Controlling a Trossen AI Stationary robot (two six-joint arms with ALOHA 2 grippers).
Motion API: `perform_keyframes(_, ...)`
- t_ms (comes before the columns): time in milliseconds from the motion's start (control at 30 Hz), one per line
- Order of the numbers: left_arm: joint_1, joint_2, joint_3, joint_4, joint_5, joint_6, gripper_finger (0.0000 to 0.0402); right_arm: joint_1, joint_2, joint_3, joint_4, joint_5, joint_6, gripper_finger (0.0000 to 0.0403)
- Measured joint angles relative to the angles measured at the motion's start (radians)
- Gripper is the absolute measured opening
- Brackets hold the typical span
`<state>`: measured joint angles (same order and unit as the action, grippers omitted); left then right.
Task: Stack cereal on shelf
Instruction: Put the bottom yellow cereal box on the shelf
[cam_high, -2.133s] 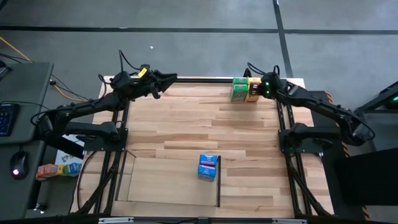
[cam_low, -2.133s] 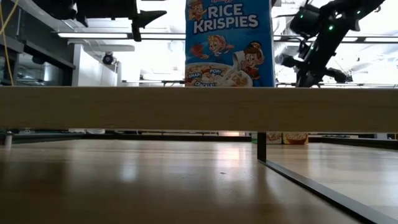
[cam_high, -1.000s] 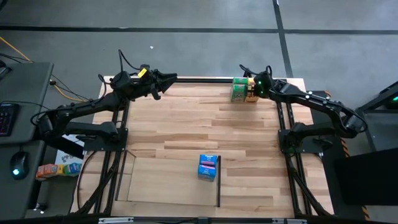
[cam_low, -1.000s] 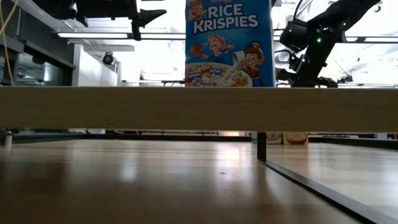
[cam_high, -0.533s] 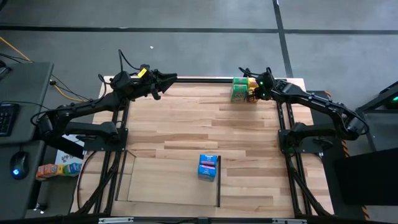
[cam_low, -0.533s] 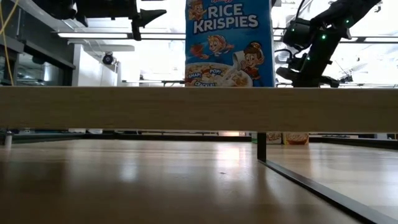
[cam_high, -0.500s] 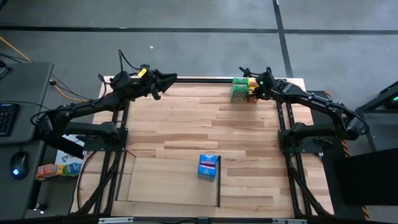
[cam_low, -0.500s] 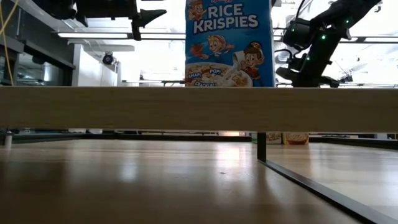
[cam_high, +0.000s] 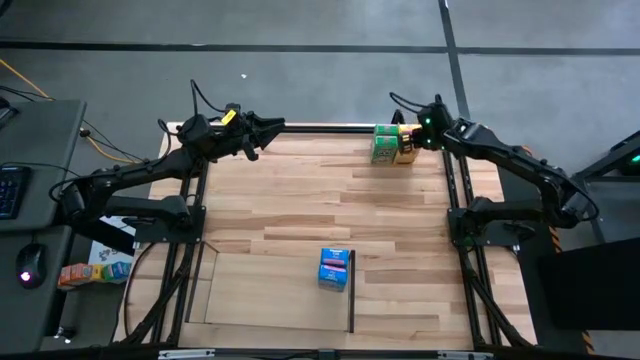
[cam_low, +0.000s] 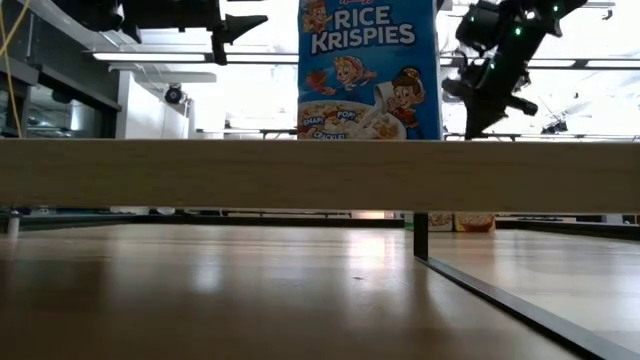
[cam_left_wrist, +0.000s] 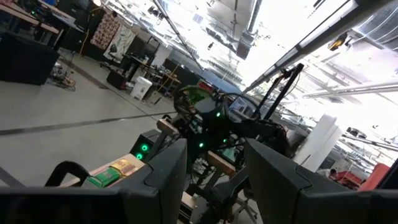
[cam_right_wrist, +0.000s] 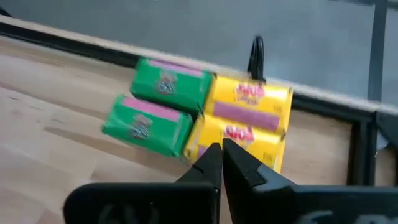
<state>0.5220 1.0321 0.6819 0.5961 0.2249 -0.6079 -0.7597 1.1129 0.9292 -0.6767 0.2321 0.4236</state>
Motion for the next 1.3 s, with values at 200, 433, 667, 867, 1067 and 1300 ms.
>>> perform_keyframes(200, 0.000, 0.000, 0.000, 0.000, 0.000, 0.001, 0.0155, 0.000, 0.000, 0.109, -0.077, 0.000, -0.041, 0.0043)
perform_keyframes(433, 0.000, 0.000, 0.000, 0.000, 0.000, 0.002, 0.0155, 0.000, 0.009, 0.200, -0.154, -0.083, -0.152, 0.0168)
perform_keyframes(667, 0.000, 0.000, 0.000, 0.000, 0.000, 0.002, 0.0155, 0.000, 0.143, 0.310, -0.348, -0.157, -0.302, 0.0277)
perform_keyframes(867, 0.000, 0.000, 0.000, 0.000, 0.000, -0.001, 0.0155, -0.006, 0.302, 0.438, -0.531, -0.163, -0.432, 0.0293)
perform_keyframes(1067, 0.000, 0.000, 0.000, 0.000, 0.001, -0.001, 0.0155, -0.005, 0.336, 0.465, -0.562, -0.220, -0.507, 0.0293)
perform_keyframes(1300, 0.002, 0.000, 0.000, 0.001, 0.002, 0.007, 0.0155, -0.005, 0.336, 0.465, -0.559, -0.183, -0.570, 0.0293)
